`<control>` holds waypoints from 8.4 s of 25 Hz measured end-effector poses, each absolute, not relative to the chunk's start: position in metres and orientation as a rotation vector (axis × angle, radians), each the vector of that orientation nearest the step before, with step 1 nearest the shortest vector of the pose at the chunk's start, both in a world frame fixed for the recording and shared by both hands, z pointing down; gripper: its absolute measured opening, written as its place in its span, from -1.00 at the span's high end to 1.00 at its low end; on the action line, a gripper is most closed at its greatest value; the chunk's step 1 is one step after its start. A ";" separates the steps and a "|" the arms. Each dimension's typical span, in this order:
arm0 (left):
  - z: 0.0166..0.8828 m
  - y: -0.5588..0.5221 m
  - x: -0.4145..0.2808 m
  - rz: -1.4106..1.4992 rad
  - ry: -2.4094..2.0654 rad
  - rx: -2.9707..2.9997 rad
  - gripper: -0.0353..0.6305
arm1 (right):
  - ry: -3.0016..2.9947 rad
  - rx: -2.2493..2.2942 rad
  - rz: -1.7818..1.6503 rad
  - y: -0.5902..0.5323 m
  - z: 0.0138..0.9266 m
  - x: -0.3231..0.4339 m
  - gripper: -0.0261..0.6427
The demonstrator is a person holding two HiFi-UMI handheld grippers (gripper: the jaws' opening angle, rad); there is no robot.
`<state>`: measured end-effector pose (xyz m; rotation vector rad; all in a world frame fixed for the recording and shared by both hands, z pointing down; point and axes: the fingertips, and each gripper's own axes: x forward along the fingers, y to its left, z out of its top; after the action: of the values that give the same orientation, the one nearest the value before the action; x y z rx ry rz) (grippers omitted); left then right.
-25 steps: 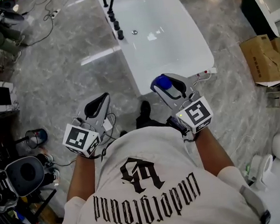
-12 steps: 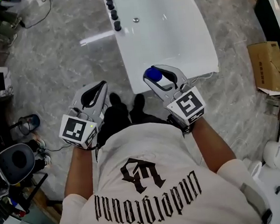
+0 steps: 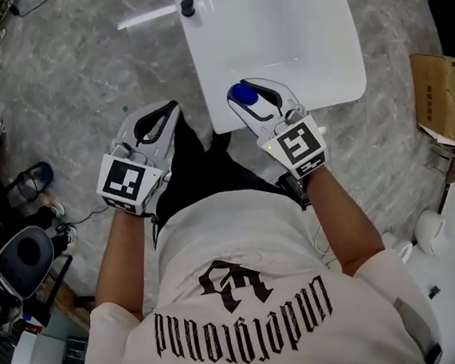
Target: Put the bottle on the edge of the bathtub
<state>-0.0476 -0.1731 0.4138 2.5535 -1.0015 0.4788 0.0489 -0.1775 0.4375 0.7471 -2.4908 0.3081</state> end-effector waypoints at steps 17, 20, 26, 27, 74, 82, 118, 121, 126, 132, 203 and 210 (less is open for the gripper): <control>0.519 -0.226 -0.048 0.522 -0.868 2.438 0.88 | -2.311 0.635 0.376 -0.220 0.580 0.043 0.46; 0.530 -0.234 -0.049 0.517 -0.850 2.433 0.88 | -2.289 0.619 0.373 -0.225 0.598 0.036 0.46; 0.555 -0.257 -0.055 0.525 -0.803 2.399 0.88 | -2.236 0.565 0.385 -0.236 0.639 0.023 0.46; 0.558 -0.261 -0.056 0.528 -0.799 2.394 0.88 | -2.228 0.558 0.379 -0.238 0.646 0.021 0.46; 0.573 -0.247 -0.039 0.545 -0.751 2.374 0.88 | -2.183 0.589 0.363 -0.242 0.664 0.030 0.24; 0.468 -0.181 -0.065 0.491 -0.873 2.443 0.88 | -2.236 0.561 0.260 -0.177 0.548 0.020 0.27; 0.230 -0.096 -0.049 0.319 -1.207 2.675 0.88 | -2.717 0.765 0.007 -0.110 0.228 0.068 0.92; 0.237 -0.085 -0.059 0.330 -1.147 2.691 0.88 | -2.702 0.788 0.022 -0.093 0.231 0.054 0.92; 0.239 -0.046 -0.092 0.344 -1.057 2.734 0.88 | -2.665 0.870 0.045 -0.053 0.234 0.025 0.92; 0.240 -0.006 -0.141 0.346 -1.013 2.756 0.88 | -2.674 0.948 0.068 -0.015 0.224 -0.014 0.92; 0.254 0.479 0.001 0.341 -0.884 2.817 0.88 | -2.672 1.088 0.104 0.515 0.238 0.123 0.92; 0.243 0.479 -0.012 0.310 -0.943 2.794 0.88 | -2.681 1.043 0.082 0.517 0.236 0.107 0.92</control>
<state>-0.0118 0.4789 0.2434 2.7942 -0.9429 0.3099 0.1073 0.5167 0.2362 1.0426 -2.6813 0.0823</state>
